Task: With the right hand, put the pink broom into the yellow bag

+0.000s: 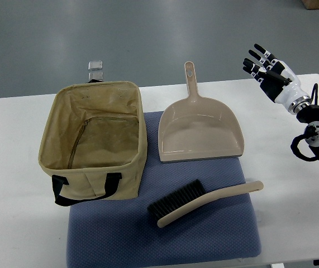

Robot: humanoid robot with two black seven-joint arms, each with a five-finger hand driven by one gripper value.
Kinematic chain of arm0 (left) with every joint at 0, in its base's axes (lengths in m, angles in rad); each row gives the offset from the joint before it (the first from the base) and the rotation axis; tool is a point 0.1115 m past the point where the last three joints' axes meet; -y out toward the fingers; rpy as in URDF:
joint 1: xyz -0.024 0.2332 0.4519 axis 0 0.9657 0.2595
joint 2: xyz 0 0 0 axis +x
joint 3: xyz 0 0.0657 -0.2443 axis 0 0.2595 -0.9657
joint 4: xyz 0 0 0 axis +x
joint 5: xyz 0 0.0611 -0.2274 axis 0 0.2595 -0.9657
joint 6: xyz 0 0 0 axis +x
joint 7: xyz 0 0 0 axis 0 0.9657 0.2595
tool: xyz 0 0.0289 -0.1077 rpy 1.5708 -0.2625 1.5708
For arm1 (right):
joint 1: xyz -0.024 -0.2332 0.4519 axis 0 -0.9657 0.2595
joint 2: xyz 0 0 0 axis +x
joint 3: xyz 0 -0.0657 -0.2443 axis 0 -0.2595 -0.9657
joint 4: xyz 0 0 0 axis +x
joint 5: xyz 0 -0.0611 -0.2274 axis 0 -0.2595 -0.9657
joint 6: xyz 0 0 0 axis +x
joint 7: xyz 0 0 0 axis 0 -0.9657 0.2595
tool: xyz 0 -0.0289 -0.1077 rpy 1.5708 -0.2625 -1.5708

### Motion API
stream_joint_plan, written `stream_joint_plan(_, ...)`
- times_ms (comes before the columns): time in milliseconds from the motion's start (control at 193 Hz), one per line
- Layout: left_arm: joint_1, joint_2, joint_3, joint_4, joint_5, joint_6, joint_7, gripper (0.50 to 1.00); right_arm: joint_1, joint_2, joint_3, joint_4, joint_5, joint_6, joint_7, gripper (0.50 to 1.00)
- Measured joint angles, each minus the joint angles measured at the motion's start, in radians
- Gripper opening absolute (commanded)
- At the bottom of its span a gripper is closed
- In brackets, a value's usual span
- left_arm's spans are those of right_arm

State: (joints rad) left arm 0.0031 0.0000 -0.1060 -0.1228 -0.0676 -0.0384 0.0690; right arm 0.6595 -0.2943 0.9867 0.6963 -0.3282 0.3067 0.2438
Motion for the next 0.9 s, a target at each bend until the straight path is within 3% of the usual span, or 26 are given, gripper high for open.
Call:
stream_joint_plan(492, 0.000, 0.000, 0.000, 0.000, 0.000, 0.000, 0.000, 1.000, 0.010, -0.023, -0.014, 0.011, 0.006, 0.021, 0.003, 0.930)
stream_joint_plan(710, 0.000, 0.000, 0.000, 0.000, 0.000, 0.000, 0.000, 1.000, 0.016, -0.068, -0.051, 0.017, 0.002, 0.116, 0.005, 0.928)
stream_joint_plan(902, 0.000, 0.000, 0.000, 0.000, 0.000, 0.000, 0.000, 1.000, 0.040, -0.171, -0.205, 0.094, -0.004, 0.153, 0.077, 0.926)
